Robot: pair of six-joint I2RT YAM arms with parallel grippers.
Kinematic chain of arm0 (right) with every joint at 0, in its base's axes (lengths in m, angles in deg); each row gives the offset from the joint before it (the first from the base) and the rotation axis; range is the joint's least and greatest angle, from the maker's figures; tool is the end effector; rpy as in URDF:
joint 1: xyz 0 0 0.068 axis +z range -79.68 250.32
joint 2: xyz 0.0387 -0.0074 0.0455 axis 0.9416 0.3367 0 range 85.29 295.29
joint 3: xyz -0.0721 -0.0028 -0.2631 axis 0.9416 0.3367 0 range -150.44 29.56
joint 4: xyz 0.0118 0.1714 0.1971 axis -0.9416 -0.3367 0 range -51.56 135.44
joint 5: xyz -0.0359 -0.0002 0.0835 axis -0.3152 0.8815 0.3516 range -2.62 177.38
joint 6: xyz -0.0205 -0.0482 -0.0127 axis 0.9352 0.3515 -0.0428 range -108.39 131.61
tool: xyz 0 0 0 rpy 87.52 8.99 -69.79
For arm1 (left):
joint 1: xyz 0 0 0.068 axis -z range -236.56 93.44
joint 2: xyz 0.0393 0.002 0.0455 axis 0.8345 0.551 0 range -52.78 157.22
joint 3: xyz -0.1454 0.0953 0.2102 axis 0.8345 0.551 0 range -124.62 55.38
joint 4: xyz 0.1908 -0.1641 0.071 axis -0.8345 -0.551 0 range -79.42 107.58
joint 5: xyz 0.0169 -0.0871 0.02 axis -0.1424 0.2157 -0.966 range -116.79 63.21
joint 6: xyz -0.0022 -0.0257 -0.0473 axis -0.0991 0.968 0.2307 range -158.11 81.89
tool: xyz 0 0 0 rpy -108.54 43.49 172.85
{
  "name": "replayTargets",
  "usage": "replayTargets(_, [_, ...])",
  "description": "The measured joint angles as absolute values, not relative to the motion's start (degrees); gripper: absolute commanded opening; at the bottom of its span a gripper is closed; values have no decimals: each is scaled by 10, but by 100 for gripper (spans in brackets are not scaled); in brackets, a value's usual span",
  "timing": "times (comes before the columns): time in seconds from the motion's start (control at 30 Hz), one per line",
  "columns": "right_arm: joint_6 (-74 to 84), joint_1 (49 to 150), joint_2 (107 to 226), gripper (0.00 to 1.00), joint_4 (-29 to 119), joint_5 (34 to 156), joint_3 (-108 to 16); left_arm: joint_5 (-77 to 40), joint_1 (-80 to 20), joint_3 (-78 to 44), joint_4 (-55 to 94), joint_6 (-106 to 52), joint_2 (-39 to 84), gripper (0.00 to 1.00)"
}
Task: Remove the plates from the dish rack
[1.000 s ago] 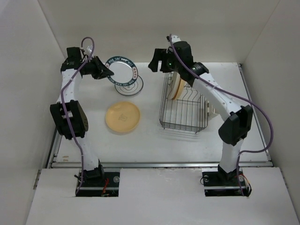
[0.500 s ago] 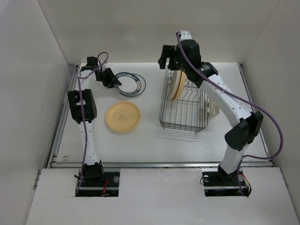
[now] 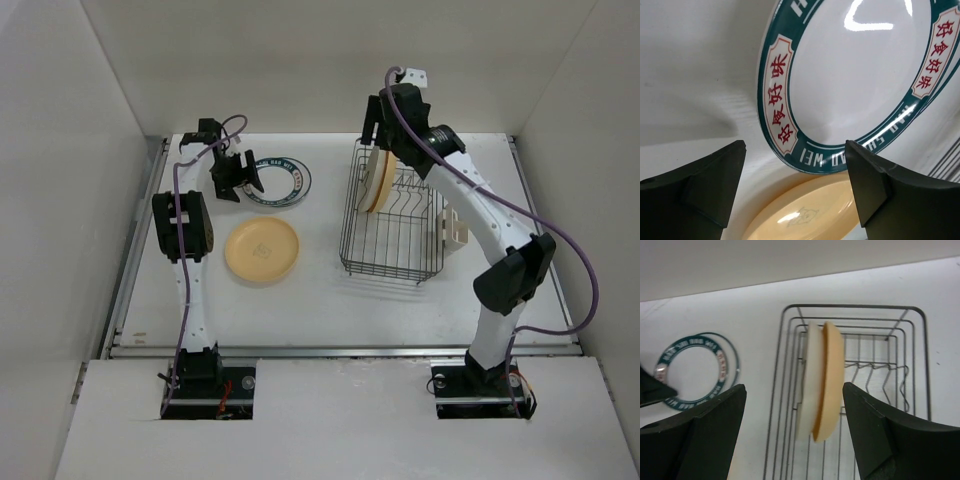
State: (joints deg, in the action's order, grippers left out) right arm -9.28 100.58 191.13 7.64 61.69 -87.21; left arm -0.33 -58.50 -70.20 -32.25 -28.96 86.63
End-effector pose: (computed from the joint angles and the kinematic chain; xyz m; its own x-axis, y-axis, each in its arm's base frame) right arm 0.3669 0.1963 0.4249 -0.4075 0.1342 -0.9033 0.0271 0.9905 0.1350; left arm 0.5200 0.0017 0.1900 -0.9108 -0.1732 -0.3746 0.0228 0.8852 -0.4647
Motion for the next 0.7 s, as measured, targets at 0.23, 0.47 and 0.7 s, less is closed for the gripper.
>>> replayTargets(0.23, [-129,984,1946,60,21,570,-860,-54,-570,-719,-352,-343,855,80])
replayTargets(0.47, [-144,974,1983,53,2,578,-847,-80,-567,-654,-354,-370,741,80])
replayTargets(0.7, [-155,972,1988,51,-1,577,-823,-97,-567,-650,-373,-412,632,81])
